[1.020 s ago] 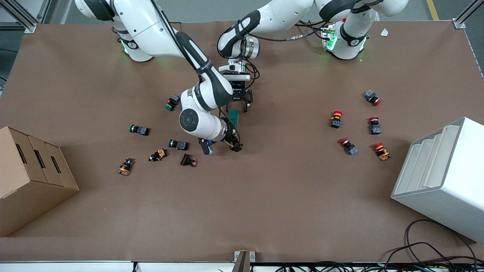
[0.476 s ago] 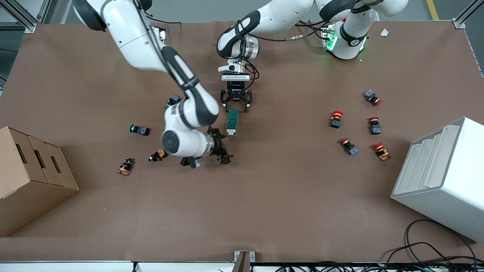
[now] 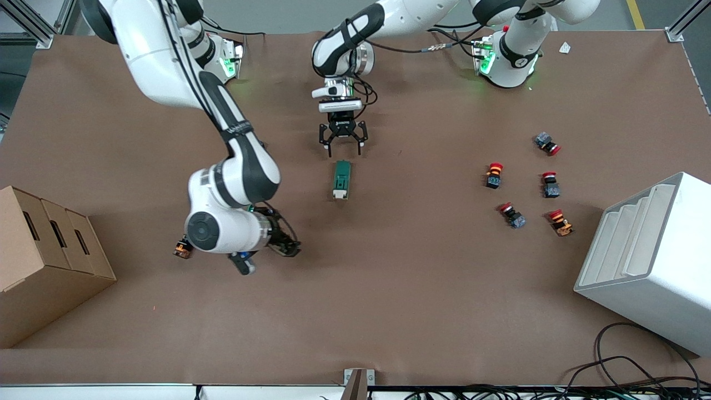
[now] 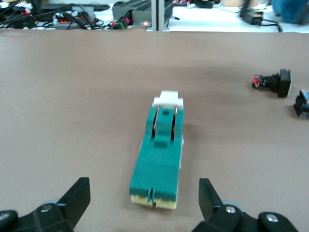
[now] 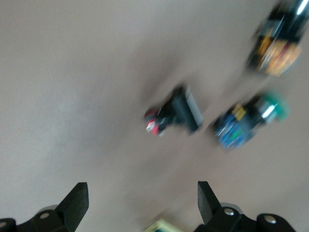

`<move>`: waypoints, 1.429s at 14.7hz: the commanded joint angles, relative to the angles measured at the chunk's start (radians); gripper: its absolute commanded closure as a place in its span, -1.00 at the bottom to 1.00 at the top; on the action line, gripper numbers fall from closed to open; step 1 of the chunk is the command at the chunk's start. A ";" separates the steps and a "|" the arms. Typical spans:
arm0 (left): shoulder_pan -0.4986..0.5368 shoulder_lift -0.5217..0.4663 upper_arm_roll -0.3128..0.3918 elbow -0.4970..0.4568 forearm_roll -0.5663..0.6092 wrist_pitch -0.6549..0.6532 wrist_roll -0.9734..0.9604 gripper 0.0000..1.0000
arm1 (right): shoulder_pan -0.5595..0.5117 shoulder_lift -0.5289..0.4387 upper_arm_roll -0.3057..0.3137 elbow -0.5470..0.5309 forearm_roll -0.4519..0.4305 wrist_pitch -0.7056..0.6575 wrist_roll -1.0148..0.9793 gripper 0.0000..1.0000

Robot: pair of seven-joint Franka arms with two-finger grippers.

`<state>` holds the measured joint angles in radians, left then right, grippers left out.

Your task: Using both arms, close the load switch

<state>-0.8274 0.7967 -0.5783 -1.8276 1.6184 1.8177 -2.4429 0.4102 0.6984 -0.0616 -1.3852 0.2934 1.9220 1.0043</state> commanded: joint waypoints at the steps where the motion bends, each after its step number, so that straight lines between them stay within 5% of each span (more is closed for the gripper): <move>1: 0.115 -0.068 -0.107 0.042 -0.130 0.003 0.154 -0.99 | -0.077 -0.196 0.006 -0.176 -0.069 -0.018 -0.252 -1.00; 3: 0.184 -0.134 -0.152 0.071 -0.254 0.003 0.273 -1.00 | -0.141 -0.301 0.002 -0.254 -0.082 -0.047 -0.433 -1.00; 5: 0.265 -0.204 -0.187 0.108 -0.390 0.005 0.417 -1.00 | -0.210 -0.385 -0.018 -0.261 -0.187 -0.159 -0.573 -1.00; 8: 0.420 -0.275 -0.239 0.249 -0.630 0.000 0.727 -1.00 | -0.342 -0.477 -0.023 -0.246 -0.270 -0.241 -0.859 -1.00; 11: 0.546 -0.309 -0.241 0.369 -0.788 -0.015 0.973 -1.00 | -0.418 -0.510 -0.023 -0.197 -0.342 -0.290 -0.995 -1.00; 16: 0.793 -0.444 -0.242 0.386 -1.021 -0.026 1.425 -1.00 | -0.455 -0.504 -0.023 -0.088 -0.347 -0.337 -1.056 -1.00; 19: 0.898 -0.508 -0.223 0.389 -1.162 -0.026 1.614 -1.00 | -0.453 -0.497 -0.020 -0.023 -0.350 -0.340 -1.053 -1.00; 21: 0.883 -0.592 -0.059 0.381 -1.321 -0.026 1.793 -1.00 | -0.456 -0.497 -0.020 -0.002 -0.347 -0.374 -1.055 -1.00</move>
<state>0.0681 0.2977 -0.7627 -1.4223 0.4247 1.8038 -0.7916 -0.0241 0.1920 -0.1018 -1.4301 -0.0368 1.5869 -0.0346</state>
